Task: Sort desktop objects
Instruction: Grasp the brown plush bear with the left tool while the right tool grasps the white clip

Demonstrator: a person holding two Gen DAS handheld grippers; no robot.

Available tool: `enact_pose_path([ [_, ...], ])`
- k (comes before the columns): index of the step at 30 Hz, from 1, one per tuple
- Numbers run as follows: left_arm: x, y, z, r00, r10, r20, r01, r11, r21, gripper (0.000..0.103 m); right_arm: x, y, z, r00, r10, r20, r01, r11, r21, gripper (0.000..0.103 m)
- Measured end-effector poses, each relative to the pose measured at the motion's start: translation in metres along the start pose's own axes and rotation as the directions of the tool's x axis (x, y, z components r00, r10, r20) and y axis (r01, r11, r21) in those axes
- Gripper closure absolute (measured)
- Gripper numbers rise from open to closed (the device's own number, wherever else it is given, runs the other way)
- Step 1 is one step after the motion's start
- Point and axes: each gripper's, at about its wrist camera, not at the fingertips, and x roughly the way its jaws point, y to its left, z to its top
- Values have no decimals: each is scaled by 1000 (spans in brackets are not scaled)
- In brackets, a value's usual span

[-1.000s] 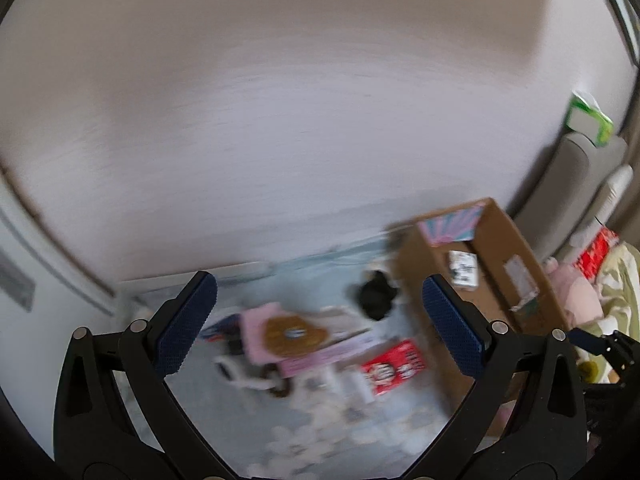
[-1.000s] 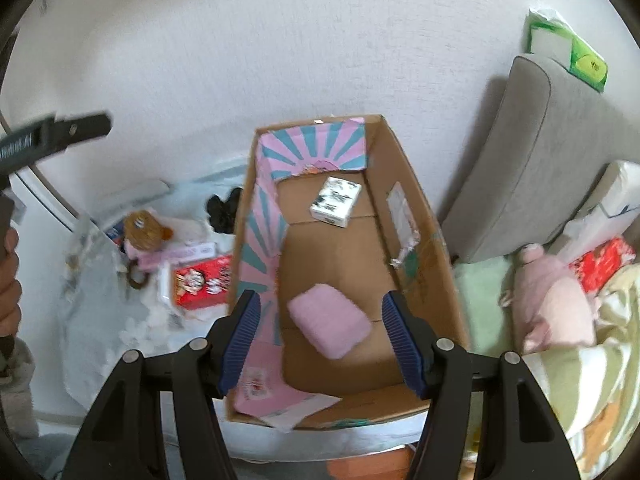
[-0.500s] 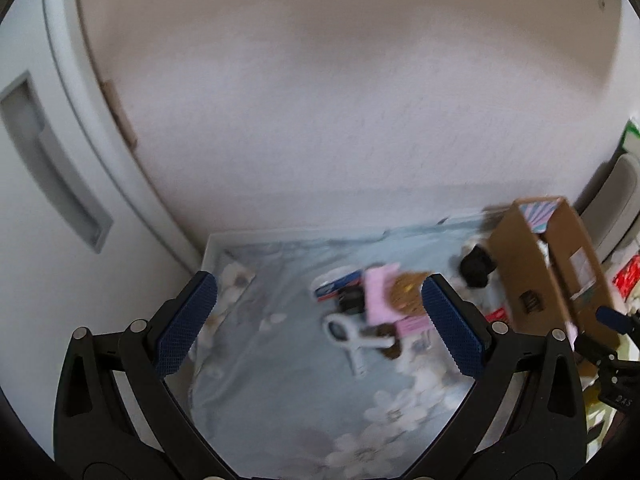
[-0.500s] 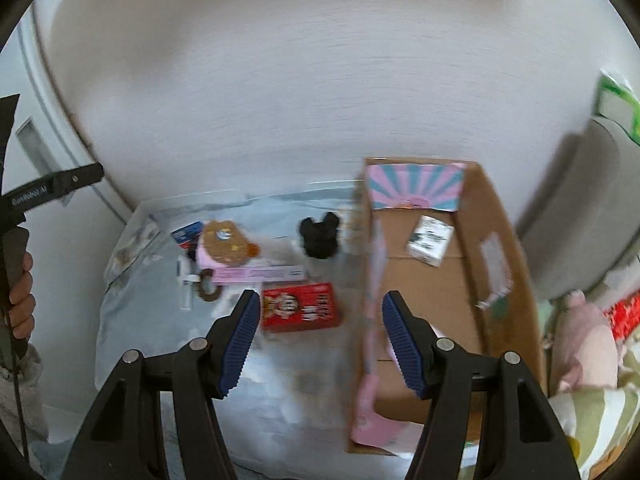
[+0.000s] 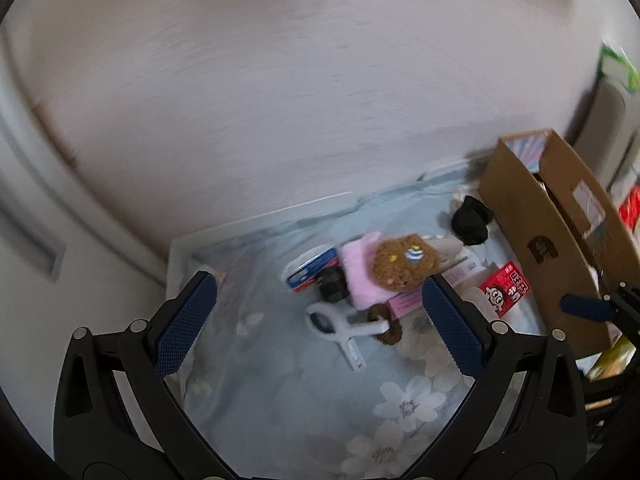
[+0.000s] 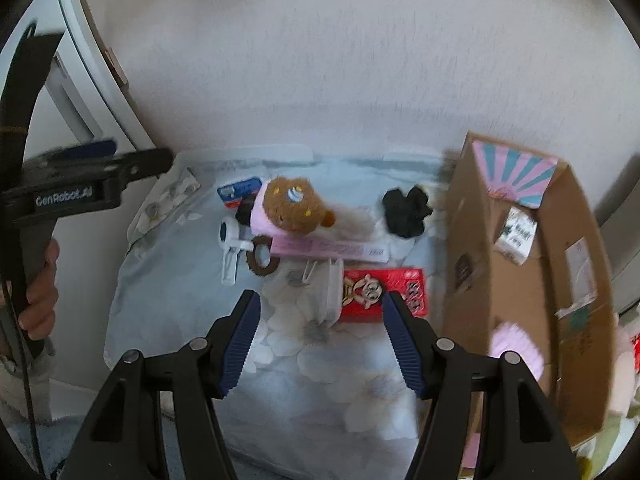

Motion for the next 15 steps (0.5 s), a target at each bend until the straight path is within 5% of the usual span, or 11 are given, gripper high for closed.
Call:
enact_pose_path([
  [15, 101, -65, 11, 998, -60, -29, 65, 971, 231, 1, 61, 2, -20, 988, -150, 17, 150, 988, 40, 44],
])
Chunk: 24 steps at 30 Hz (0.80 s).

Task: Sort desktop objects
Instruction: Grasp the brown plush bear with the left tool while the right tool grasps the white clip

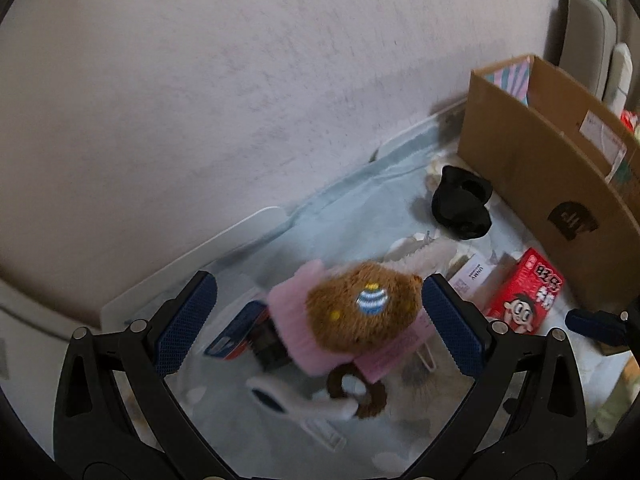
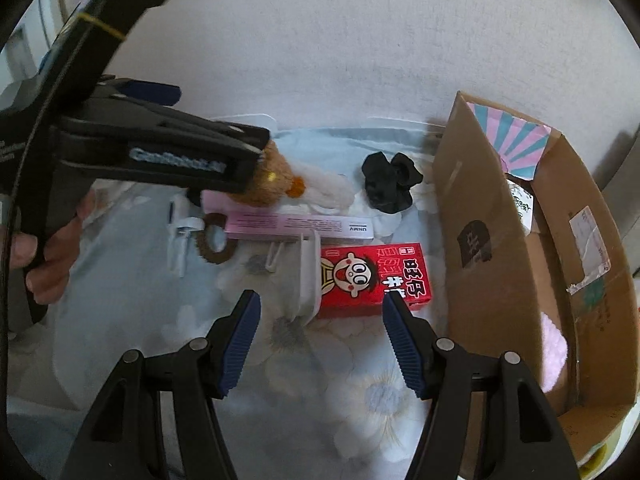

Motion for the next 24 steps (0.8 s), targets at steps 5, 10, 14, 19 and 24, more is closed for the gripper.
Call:
enact_pose_path([
  [5, 12, -2, 3, 999, -31, 9, 31, 999, 12, 1, 11, 2, 2, 1000, -15, 16, 14, 999, 32, 44],
  [10, 21, -5, 0, 998, -54, 10, 54, 998, 32, 1, 19, 4, 1, 999, -31, 18, 31, 999, 22, 44],
  [14, 24, -9, -5, 998, -69, 4, 68, 997, 43, 1, 23, 1, 2, 999, -35, 25, 34, 999, 34, 44],
  [19, 37, -20, -9, 997, -82, -4, 82, 995, 59, 1, 25, 1, 6, 998, -34, 45, 33, 999, 33, 44],
  [24, 42, -23, -15, 995, -97, -23, 98, 994, 53, 5, 29, 6, 7, 998, -34, 46, 34, 999, 0, 56],
])
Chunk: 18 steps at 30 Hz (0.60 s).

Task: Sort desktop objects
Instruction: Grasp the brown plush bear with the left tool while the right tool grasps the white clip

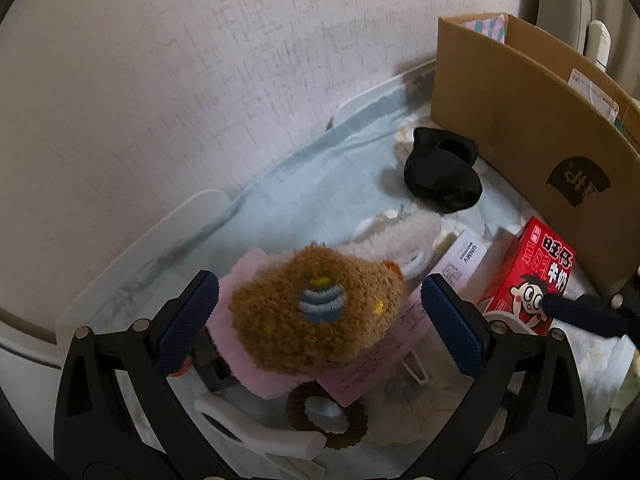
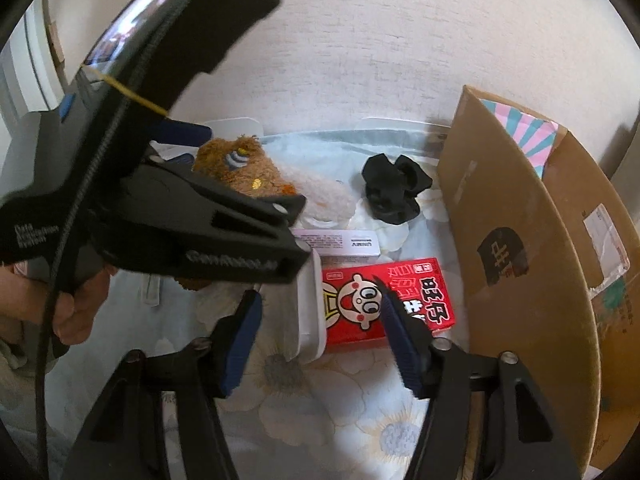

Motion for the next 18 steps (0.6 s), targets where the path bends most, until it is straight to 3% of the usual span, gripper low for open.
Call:
enact_pose_path([
  [3, 4, 2, -4, 1000, -12, -20, 11, 1000, -18, 26, 3, 4, -1, 1000, 9, -11, -9, 1000, -25, 77],
  [4, 6, 3, -5, 999, -20, -26, 19, 1000, -22, 36, 3, 6, -1, 1000, 1, -6, -1, 999, -37, 79],
  [7, 4, 7, -8, 999, -28, -20, 27, 999, -36, 48, 2, 9, -2, 1000, 11, 1, -11, 999, -53, 87],
  [18, -18, 28, -1, 998, -22, 53, 28, 991, -131, 53, -8, 10, -2, 999, 25, 24, -23, 998, -63, 91],
])
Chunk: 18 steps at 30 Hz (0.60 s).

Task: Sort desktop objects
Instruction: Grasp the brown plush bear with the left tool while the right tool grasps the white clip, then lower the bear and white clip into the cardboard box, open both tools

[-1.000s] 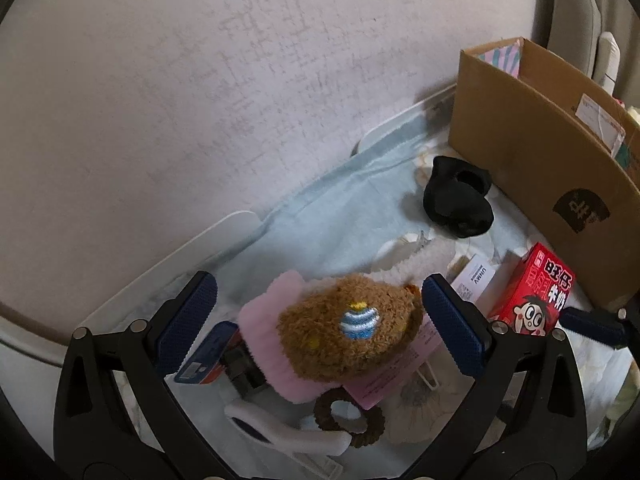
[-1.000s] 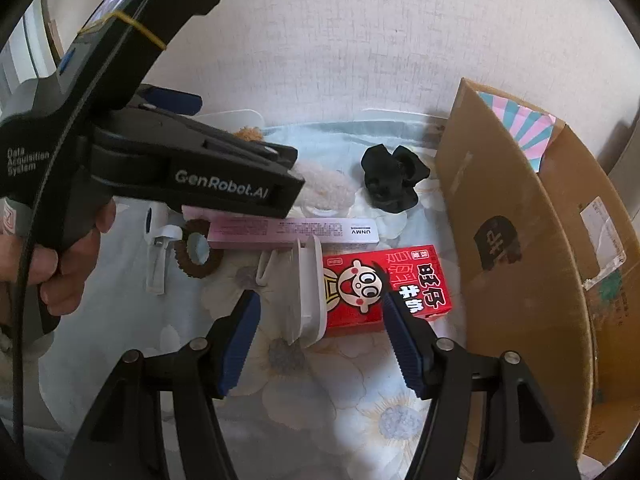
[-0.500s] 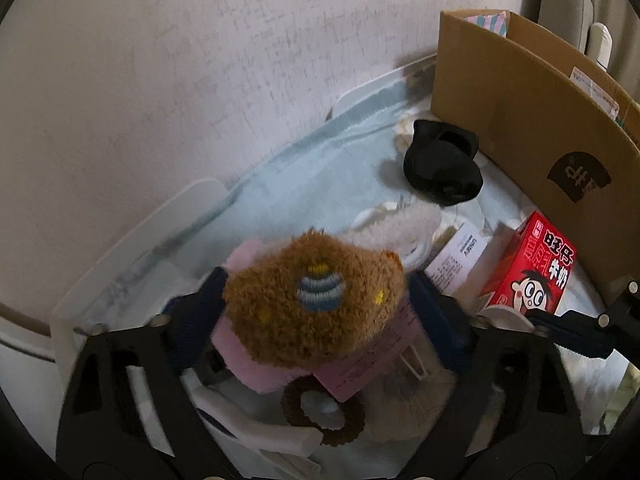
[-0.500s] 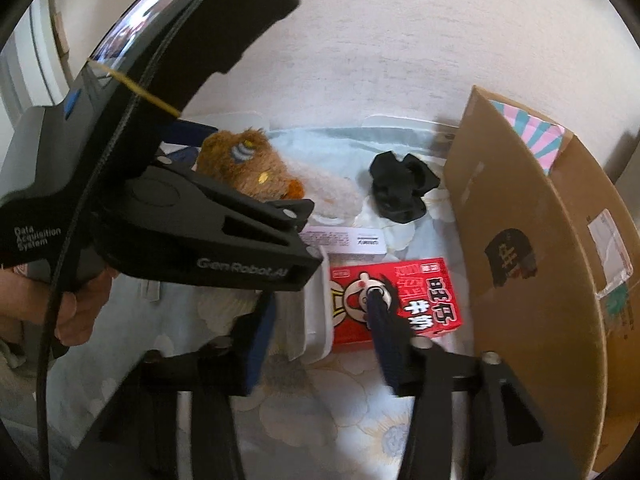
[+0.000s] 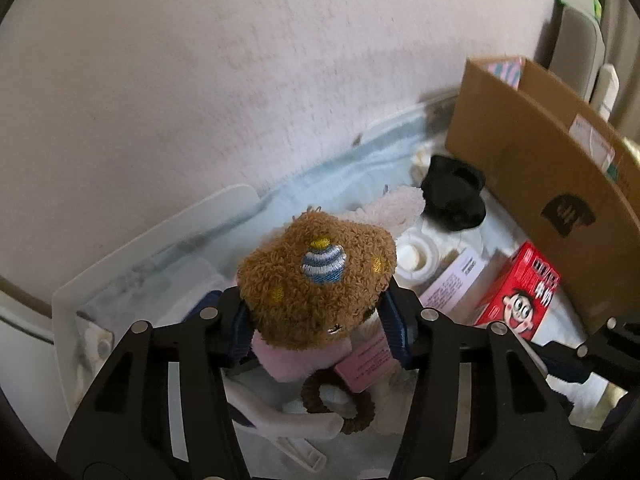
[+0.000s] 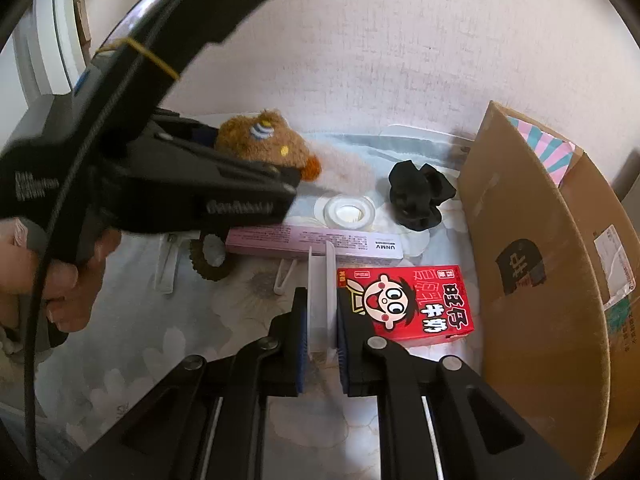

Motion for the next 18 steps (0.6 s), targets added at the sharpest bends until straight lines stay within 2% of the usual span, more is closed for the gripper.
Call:
enact_pose_path([
  [7, -29, 7, 15, 998, 5, 56, -1, 998, -59, 53, -13, -4, 5, 1000, 2, 15, -2, 1000, 4, 91],
  [18, -115, 31, 20, 985, 58, 162, -26, 981, -191, 53, -54, -17, 25, 997, 8, 79, -11, 1000, 29, 91],
])
